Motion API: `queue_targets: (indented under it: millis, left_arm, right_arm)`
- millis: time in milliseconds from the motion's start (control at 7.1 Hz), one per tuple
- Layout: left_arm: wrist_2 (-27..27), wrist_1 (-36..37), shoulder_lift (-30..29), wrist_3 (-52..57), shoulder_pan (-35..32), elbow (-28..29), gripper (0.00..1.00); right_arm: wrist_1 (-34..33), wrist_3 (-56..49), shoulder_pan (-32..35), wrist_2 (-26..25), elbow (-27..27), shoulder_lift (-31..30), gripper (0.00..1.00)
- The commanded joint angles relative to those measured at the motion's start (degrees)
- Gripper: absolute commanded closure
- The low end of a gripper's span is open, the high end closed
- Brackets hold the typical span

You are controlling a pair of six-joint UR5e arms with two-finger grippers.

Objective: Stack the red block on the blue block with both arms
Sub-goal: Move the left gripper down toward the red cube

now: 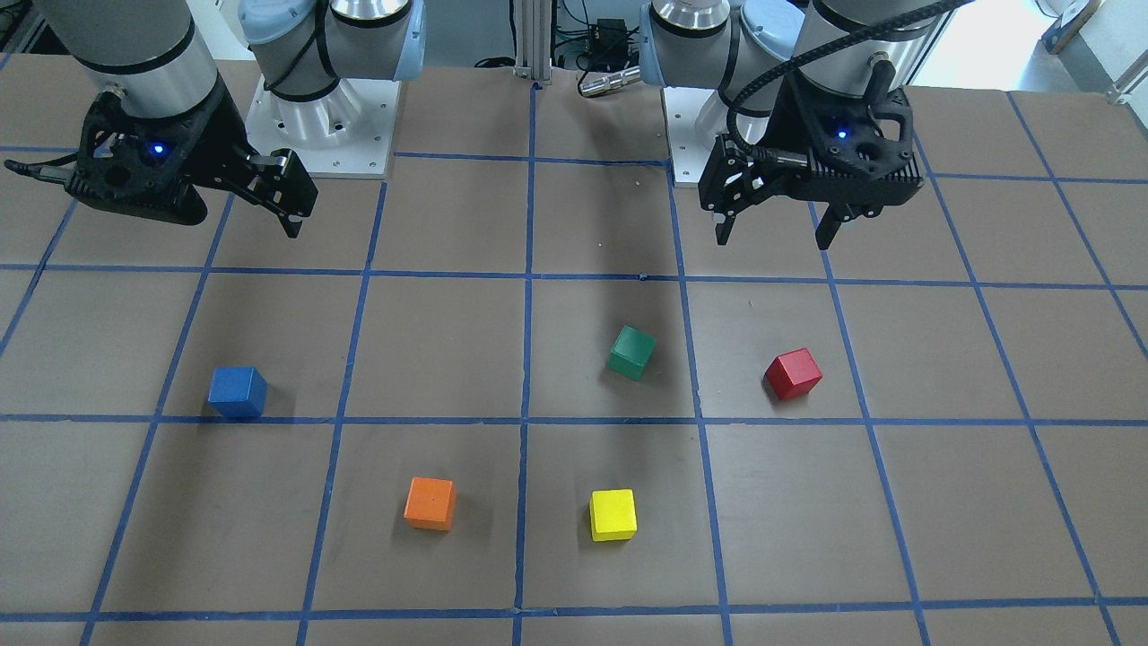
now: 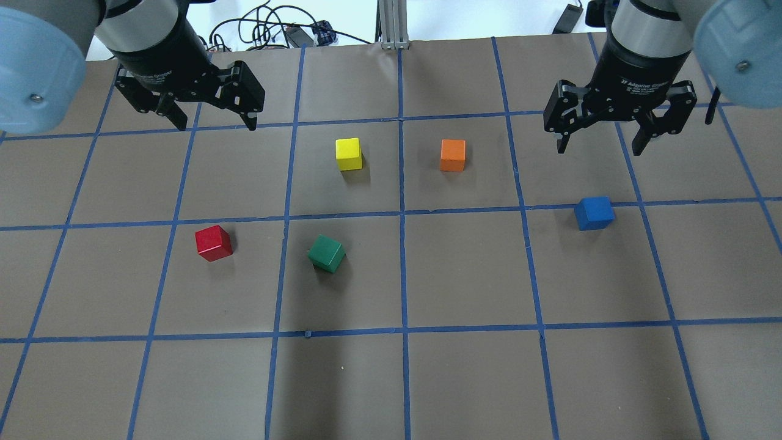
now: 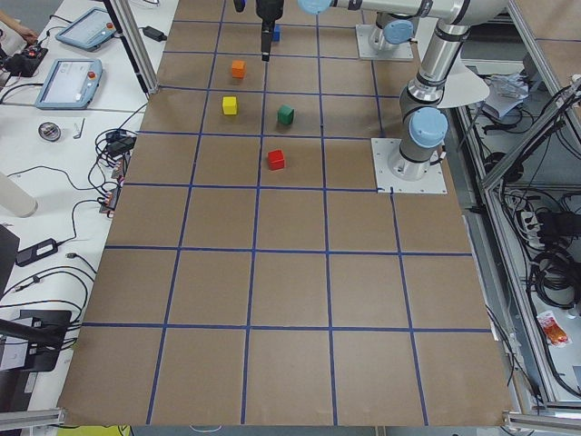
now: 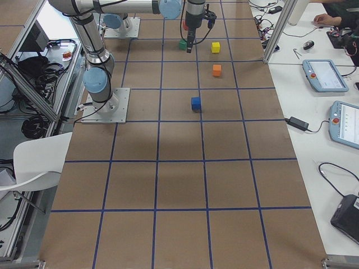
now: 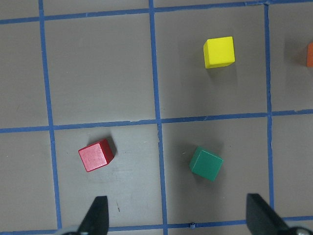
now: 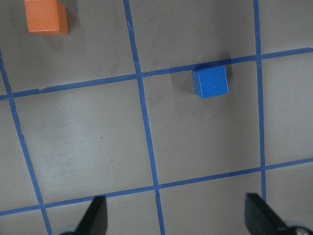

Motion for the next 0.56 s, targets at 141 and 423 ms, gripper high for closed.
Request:
queue_targets:
  millis: [141,423]
  left_arm:
    - [0.00,-0.09,0.15,-0.01,0.00,-0.26,0.00]
    - [0.00,-0.35,0.33,-0.01,0.00,-0.43,0.00]
  right_arm:
    - [-0.09,0.00,0.00,-0.17,1.17,-0.08,0.00]
    - [-0.09,0.00,0.00,-0.09,1.26,-0.17,0.00]
